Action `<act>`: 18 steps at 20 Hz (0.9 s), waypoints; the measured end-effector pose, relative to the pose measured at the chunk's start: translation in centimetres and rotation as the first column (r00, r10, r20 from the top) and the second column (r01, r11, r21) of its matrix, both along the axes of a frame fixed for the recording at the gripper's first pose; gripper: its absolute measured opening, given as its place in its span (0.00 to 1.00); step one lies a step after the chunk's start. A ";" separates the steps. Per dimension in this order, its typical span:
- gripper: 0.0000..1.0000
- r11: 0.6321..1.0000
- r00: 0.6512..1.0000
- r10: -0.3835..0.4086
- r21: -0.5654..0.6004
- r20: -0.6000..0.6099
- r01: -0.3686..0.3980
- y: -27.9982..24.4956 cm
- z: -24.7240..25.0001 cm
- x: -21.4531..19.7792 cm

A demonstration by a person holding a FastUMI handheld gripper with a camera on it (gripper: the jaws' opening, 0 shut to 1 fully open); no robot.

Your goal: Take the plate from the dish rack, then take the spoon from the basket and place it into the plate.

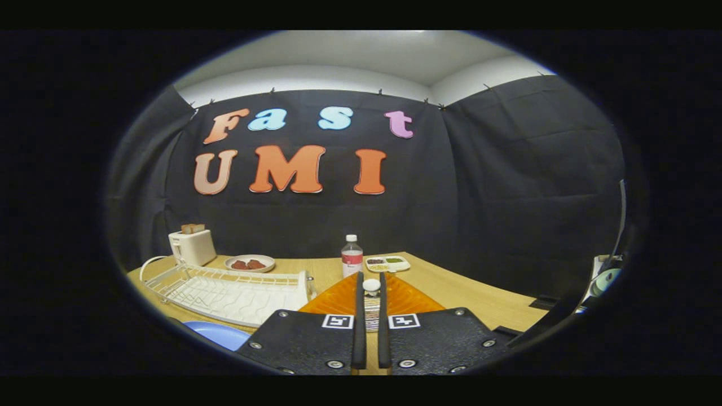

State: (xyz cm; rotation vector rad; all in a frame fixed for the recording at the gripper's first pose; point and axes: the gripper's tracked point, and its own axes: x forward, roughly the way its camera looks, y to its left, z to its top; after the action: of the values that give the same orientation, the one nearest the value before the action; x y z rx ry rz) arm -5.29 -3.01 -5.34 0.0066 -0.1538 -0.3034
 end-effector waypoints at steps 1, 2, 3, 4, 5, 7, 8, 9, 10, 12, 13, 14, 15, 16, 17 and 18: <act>0.08 1.000 1.000 0.009 -0.005 0.011 -0.009 0.6 0.5 -0.7; 0.08 1.000 1.000 0.017 -0.014 0.019 -0.017 1.0 0.9 -1.3; 0.08 0.999 0.999 0.025 -0.022 0.026 -0.025 1.6 1.3 -2.0; 0.08 0.999 0.999 0.040 -0.027 0.031 -0.039 2.3 1.5 -2.6; 0.08 0.998 0.998 0.056 -0.026 0.035 -0.055 3.1 1.8 -3.2; 0.08 0.996 0.995 0.092 -0.022 0.042 -0.091 4.8 1.9 -4.3; 0.08 0.994 0.993 0.108 -0.021 0.042 -0.107 5.6 1.7 -4.7; 0.08 0.992 0.992 0.124 -0.019 0.037 -0.123 6.4 1.4 -5.0; 0.08 0.990 0.989 0.142 -0.011 0.036 -0.142 7.3 1.2 -5.4; 0.08 0.981 0.980 0.194 -0.004 0.040 -0.194 9.6 1.1 -6.3; 0.08 0.975 0.974 0.222 -0.008 0.037 -0.221 10.8 0.8 -6.6; 0.08 0.969 0.969 0.246 -0.013 0.033 -0.246 11.7 0.6 -7.0; 0.08 0.963 0.962 0.270 -0.020 0.026 -0.270 12.6 0.2 -7.2; 0.08 0.957 0.957 0.290 -0.025 0.022 -0.289 13.4 -0.1 -7.6; 0.08 0.951 0.951 0.310 -0.027 0.017 -0.309 14.1 -0.4 -7.9; 0.08 0.943 0.943 0.332 -0.029 0.006 -0.332 15.0 -0.9 -8.2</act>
State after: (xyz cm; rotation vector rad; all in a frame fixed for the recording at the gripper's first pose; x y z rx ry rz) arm -13.50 12.04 -6.27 0.0065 -0.1649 0.0364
